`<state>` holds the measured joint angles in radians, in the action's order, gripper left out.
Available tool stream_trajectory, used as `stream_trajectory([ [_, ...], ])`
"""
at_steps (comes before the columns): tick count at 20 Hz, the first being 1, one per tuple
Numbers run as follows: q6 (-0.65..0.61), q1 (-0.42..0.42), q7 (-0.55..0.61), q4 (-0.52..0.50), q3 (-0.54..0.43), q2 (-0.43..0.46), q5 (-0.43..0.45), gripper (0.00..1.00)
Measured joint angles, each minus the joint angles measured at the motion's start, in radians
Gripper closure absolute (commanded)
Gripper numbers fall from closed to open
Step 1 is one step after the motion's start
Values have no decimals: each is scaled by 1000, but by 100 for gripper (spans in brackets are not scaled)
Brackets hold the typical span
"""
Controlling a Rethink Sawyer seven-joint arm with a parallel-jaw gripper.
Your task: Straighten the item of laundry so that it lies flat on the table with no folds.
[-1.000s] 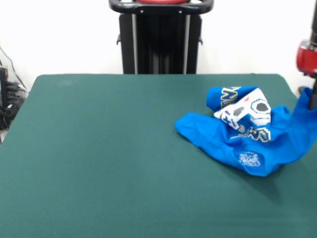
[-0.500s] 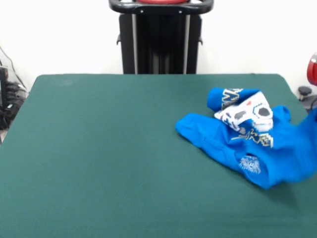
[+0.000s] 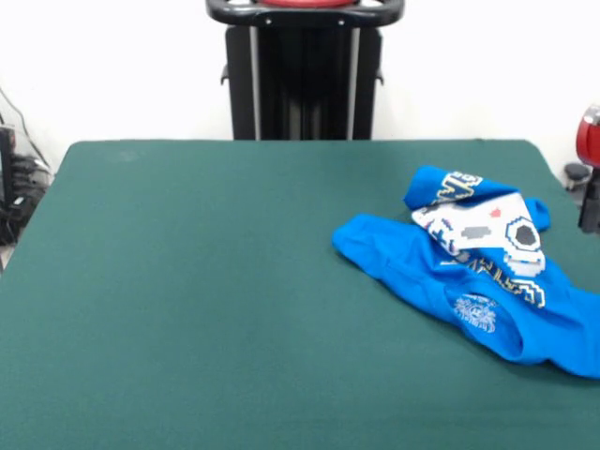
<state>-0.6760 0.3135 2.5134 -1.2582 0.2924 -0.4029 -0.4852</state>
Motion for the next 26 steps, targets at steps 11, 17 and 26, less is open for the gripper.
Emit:
stream_trajectory([
  [11,0,0,0,-43,24,-104,10,0],
  [17,10,-3,0,-85,56,-139,57,0],
  [26,88,-31,0,-180,80,-147,142,0],
])
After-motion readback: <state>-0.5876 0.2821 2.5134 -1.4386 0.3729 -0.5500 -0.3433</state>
